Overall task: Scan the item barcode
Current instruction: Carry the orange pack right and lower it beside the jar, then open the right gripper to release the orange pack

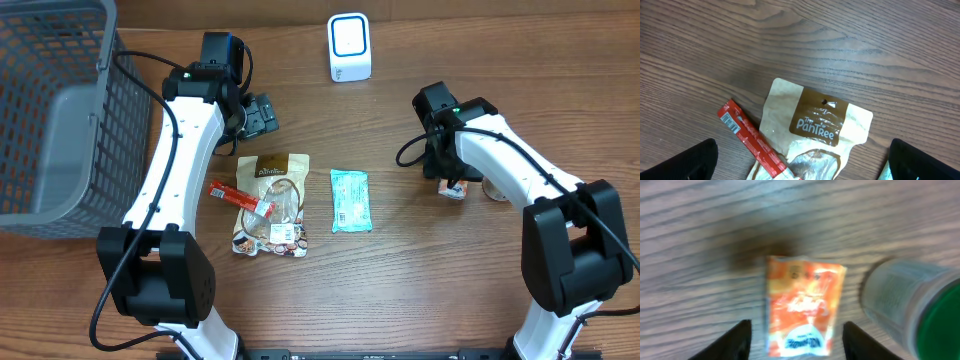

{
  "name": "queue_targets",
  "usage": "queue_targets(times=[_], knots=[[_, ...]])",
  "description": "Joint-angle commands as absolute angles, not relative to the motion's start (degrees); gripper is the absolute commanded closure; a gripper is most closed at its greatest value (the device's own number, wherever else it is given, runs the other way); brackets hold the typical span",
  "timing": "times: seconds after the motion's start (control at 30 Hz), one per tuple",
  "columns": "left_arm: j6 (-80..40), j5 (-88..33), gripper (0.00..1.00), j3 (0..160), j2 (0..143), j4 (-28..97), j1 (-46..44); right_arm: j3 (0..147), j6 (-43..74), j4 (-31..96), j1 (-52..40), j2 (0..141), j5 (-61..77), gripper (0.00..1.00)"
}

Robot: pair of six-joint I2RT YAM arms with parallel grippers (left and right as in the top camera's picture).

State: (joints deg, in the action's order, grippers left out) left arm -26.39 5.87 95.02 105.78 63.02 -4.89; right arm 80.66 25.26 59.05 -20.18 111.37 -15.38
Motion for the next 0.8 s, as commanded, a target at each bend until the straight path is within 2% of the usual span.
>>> queue_targets(times=[0.0, 0.03, 0.17, 0.2, 0.5, 0.77], knots=[[-25.74, 6.42, 0.0, 95.72, 104.88, 63.0, -4.89, 80.36, 25.26, 58.13, -19.9, 110.13, -11.46, 0.38], [-25.74, 6.42, 0.01, 95.72, 104.88, 63.0, -4.89, 80.18, 25.26, 57.84, -19.9, 110.3, -11.46, 0.4], [-25.74, 6.42, 0.0, 95.72, 104.88, 63.0, -4.89, 78.76, 25.26, 55.72, -19.51, 110.39, -11.92, 0.58], [-25.74, 6.42, 0.0, 95.72, 104.88, 63.0, -4.89, 78.72, 25.26, 55.55, -19.25, 110.39, -11.92, 0.6], [-25.74, 6.42, 0.0, 95.72, 104.88, 63.0, -4.89, 78.7, 25.23, 57.43, -15.18, 110.39, -8.47, 0.57], [-25.74, 6.42, 0.0, 95.72, 104.88, 63.0, -4.89, 78.7, 25.28, 58.39, -14.66, 110.39, -6.22, 0.6]])
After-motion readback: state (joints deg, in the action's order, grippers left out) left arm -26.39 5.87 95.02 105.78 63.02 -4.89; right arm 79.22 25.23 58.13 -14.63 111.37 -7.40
